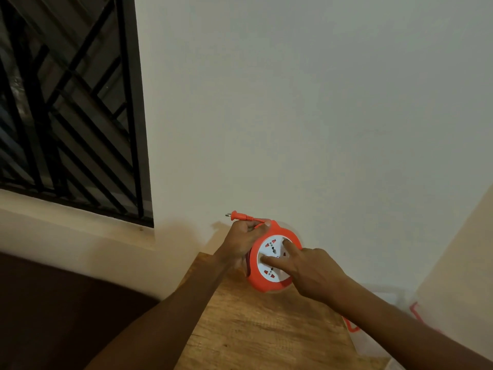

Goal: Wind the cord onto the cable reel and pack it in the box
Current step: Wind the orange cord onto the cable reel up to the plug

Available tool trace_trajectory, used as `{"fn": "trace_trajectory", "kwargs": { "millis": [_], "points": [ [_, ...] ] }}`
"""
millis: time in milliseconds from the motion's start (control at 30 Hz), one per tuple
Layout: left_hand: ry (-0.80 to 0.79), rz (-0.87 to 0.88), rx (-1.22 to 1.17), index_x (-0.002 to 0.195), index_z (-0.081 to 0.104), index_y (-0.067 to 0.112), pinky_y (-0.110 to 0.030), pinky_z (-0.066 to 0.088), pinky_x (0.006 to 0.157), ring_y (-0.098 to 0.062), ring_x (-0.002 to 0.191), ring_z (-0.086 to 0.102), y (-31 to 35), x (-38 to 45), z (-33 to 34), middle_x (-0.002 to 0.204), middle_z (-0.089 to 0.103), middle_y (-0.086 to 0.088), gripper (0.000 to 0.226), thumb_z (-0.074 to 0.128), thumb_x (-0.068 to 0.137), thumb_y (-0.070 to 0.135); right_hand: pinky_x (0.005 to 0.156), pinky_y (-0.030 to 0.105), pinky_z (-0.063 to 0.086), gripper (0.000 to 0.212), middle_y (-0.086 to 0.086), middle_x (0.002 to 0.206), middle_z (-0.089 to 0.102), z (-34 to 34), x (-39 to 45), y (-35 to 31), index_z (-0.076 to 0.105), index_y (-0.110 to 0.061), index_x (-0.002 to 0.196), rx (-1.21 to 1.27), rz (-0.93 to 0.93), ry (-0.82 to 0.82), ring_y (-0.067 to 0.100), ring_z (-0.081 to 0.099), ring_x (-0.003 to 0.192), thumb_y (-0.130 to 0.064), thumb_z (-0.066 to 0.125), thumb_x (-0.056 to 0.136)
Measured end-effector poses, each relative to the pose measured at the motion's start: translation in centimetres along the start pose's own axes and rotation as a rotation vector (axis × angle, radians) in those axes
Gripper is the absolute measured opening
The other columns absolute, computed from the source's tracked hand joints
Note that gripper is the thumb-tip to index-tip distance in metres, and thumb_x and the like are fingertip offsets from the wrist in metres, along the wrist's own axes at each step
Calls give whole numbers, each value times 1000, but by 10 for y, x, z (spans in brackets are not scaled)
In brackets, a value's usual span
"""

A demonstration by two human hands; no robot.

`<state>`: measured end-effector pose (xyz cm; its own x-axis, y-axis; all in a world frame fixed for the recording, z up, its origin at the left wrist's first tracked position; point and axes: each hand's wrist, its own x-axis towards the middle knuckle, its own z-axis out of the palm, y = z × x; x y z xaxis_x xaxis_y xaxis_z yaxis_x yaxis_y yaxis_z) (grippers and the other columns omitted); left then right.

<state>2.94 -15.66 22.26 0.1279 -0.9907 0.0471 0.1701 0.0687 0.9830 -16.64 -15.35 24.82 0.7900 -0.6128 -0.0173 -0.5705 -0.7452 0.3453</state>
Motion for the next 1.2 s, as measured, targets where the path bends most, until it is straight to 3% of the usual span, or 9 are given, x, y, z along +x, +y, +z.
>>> {"fn": "trace_trajectory", "kwargs": {
  "millis": [200,400,533,767,867,933,1000,1100,1200],
  "points": [
    [-20,-2,-32,119,73,9,-44,66,77,-32,90,80,-9,1,4,105,81,-9,30,66,99,30,98,47,47,74,18,151,32,-9,10,-14,13,-41,150,-36,78,-86,38,50,126,-33,60,93],
    [33,-7,-87,118,70,21,-43,66,74,-32,90,80,-9,4,-2,106,81,-7,25,67,97,33,102,42,44,68,4,147,45,-16,18,-15,20,-40,150,66,154,10,27,51,127,-42,58,93],
    [58,11,-35,131,65,17,-51,64,85,-33,93,79,-9,10,-5,112,80,-8,41,67,96,38,107,39,39,71,-2,148,45,-14,21,-20,24,-42,148,224,252,49,24,50,129,-49,62,88],
    [81,12,-1,130,64,19,-35,65,69,-27,87,80,-9,11,-7,111,79,-5,37,66,98,37,107,38,39,69,-5,151,41,-7,21,-22,19,-46,148,323,301,85,21,48,130,-48,57,91],
    [109,3,-13,117,70,15,-33,64,66,-25,81,80,-12,8,-13,99,82,-2,26,62,100,33,103,36,43,60,-7,144,49,2,11,-16,33,-45,145,449,283,248,18,54,124,-49,57,90],
    [141,-23,-4,112,72,12,-35,65,68,-24,79,80,-18,7,-20,97,82,-6,24,62,101,31,96,35,49,54,-6,135,57,17,6,-9,47,-39,137,590,323,424,16,58,115,-50,62,87],
    [161,-61,-35,109,74,12,-46,65,80,-31,85,79,-28,6,-26,103,80,-14,25,65,99,32,92,36,51,62,-12,131,53,37,4,-2,48,-35,135,826,454,471,12,55,111,-54,69,80],
    [175,-131,-160,114,74,9,-58,61,88,-43,97,75,-42,0,-28,110,78,-20,31,68,97,34,85,40,57,66,-7,124,62,59,4,-8,50,-24,134,1541,706,198,18,65,103,-44,77,78],
    [200,-186,-121,115,72,8,-39,66,67,-29,80,79,-49,-4,-28,100,81,-14,31,65,99,33,79,50,59,40,8,104,74,80,9,-24,59,-13,122,1986,798,96,28,72,92,-25,72,86]
  ]
}}
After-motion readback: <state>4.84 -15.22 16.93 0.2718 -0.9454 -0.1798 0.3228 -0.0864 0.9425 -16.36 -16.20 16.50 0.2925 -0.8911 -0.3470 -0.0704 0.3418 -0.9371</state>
